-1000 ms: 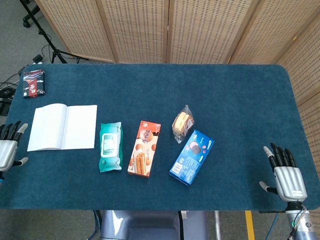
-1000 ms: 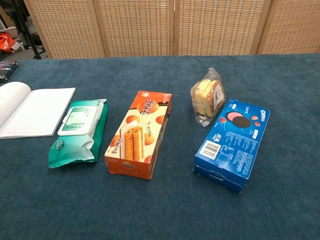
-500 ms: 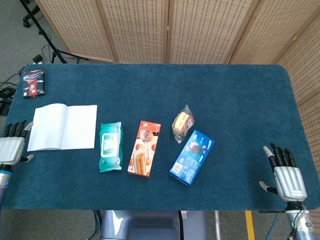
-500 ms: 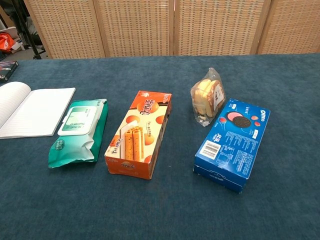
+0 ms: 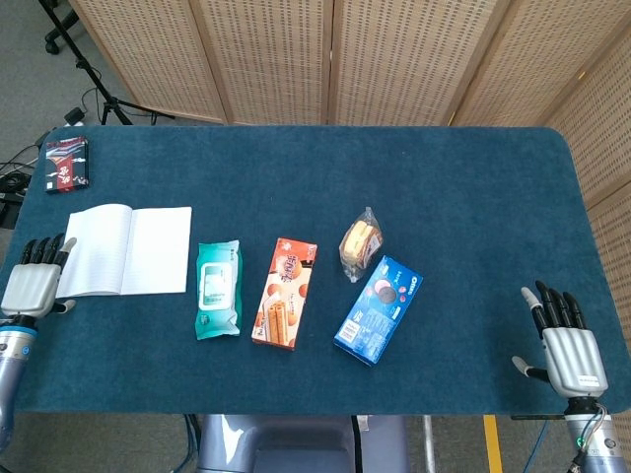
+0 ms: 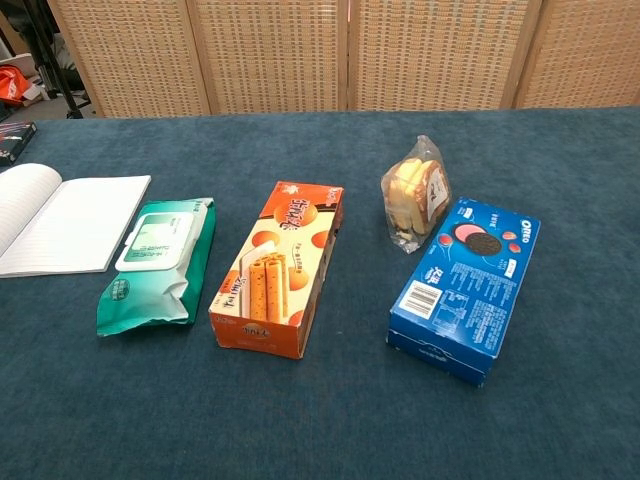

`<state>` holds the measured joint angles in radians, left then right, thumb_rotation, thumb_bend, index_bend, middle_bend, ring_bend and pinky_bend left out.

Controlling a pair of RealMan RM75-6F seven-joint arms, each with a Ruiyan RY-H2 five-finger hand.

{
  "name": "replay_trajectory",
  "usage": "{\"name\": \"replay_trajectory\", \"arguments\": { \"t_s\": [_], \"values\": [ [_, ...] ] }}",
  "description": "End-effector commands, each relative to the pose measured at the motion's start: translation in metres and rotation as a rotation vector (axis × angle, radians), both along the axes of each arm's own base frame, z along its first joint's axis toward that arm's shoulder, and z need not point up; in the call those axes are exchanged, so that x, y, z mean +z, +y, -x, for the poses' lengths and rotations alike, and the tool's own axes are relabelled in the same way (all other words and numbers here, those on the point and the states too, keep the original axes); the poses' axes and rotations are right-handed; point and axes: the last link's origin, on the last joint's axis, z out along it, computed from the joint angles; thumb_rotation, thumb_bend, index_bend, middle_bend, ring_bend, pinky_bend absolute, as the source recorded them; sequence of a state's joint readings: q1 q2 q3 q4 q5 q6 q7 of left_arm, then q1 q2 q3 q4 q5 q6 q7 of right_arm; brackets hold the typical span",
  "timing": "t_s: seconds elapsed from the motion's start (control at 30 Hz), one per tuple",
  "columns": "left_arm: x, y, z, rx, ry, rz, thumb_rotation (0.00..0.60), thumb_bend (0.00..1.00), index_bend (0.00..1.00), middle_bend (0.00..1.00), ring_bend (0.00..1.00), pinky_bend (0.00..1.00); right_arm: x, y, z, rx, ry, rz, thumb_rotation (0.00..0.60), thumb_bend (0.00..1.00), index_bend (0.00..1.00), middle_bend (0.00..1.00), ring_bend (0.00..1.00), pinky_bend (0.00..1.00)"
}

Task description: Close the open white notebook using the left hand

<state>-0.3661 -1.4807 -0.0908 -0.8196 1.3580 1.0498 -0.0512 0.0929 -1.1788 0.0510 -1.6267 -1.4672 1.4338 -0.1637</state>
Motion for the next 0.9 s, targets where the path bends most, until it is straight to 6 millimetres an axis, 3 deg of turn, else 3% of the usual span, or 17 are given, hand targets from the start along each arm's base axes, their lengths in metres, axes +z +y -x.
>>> {"name": "replay_trajectory", "arguments": {
  "t_s": [0.03,0.9],
  "values": [
    [0.000,0.002,0.001,0.008,0.000,-0.001,0.600,0.00,0.00,0.00,0.00,0.00,0.000,0.000,0.000,0.000,0.000,0.000,0.600,0.05,0.00,0.00,0.00,0.00],
    [-0.014,0.015,0.002,0.020,0.030,0.024,0.600,0.00,0.00,0.00,0.00,0.00,-0.002,0.000,-0.001,0.004,0.003,-0.003,0.600,0.05,0.00,0.00,0.00,0.00]
  ]
}}
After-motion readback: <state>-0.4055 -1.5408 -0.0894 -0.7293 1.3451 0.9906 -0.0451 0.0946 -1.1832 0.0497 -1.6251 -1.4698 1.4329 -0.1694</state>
